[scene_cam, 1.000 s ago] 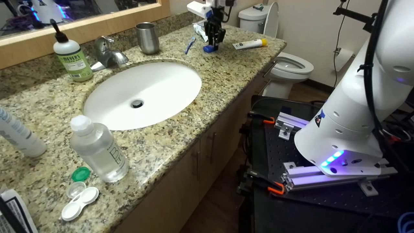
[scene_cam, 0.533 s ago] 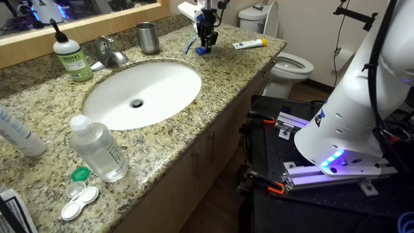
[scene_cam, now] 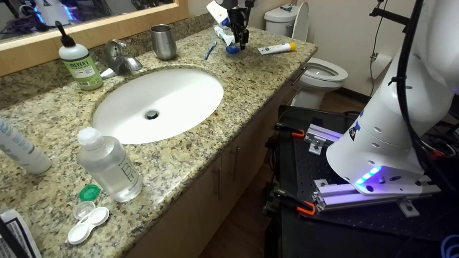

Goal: Move the dental floss to the right side of the sink

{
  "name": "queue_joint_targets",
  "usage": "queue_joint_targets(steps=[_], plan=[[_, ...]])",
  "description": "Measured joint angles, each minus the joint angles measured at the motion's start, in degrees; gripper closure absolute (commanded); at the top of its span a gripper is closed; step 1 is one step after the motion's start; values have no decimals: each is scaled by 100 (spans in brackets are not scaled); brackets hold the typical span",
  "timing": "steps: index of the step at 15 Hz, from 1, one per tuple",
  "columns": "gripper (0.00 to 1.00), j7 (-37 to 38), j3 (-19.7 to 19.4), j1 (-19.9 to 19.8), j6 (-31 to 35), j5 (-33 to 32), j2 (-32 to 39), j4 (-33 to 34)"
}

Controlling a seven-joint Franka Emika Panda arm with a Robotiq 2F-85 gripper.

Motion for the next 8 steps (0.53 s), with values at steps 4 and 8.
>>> queue_joint_targets(steps=[4, 8], plan=[[0, 449, -464, 277, -882, -672, 278, 472], [0, 99, -466, 174, -1549, -600, -80, 818]])
